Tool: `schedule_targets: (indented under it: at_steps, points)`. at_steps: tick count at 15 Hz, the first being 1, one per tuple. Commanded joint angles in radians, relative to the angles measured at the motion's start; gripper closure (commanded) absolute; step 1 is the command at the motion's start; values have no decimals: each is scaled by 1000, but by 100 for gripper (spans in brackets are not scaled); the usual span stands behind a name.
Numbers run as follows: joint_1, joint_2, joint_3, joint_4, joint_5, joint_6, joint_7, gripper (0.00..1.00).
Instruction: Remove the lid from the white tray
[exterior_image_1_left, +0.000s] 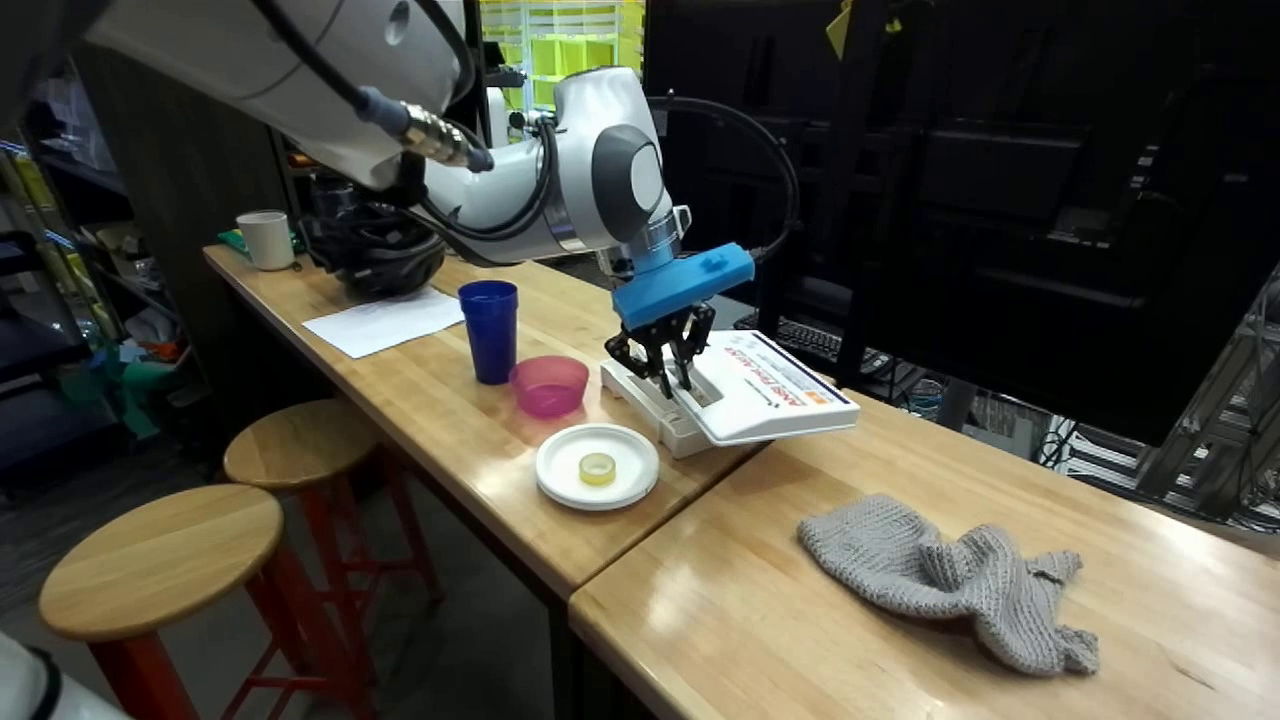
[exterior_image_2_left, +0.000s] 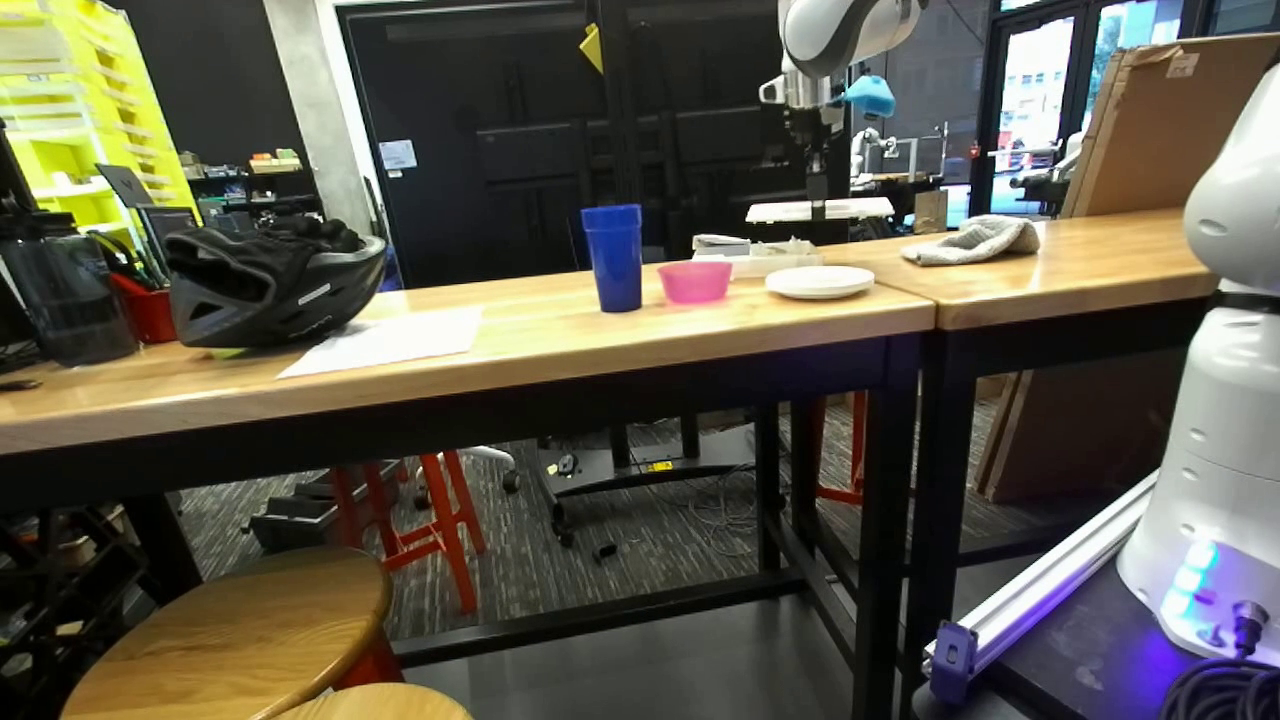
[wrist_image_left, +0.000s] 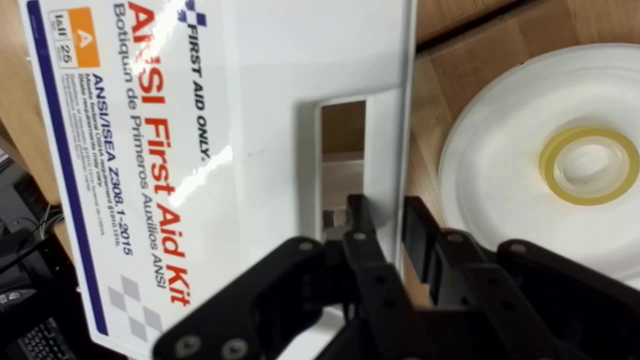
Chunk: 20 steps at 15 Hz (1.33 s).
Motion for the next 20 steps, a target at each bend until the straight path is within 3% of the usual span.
schedule_targets:
  at_steps: [1,15,20]
  points:
    - [25,-38,30,24,-8,-34,-2,95]
    - [90,8,100,178,-15,-54,-53,95]
    - [83,-32,100,131,-3,-115,-23,95]
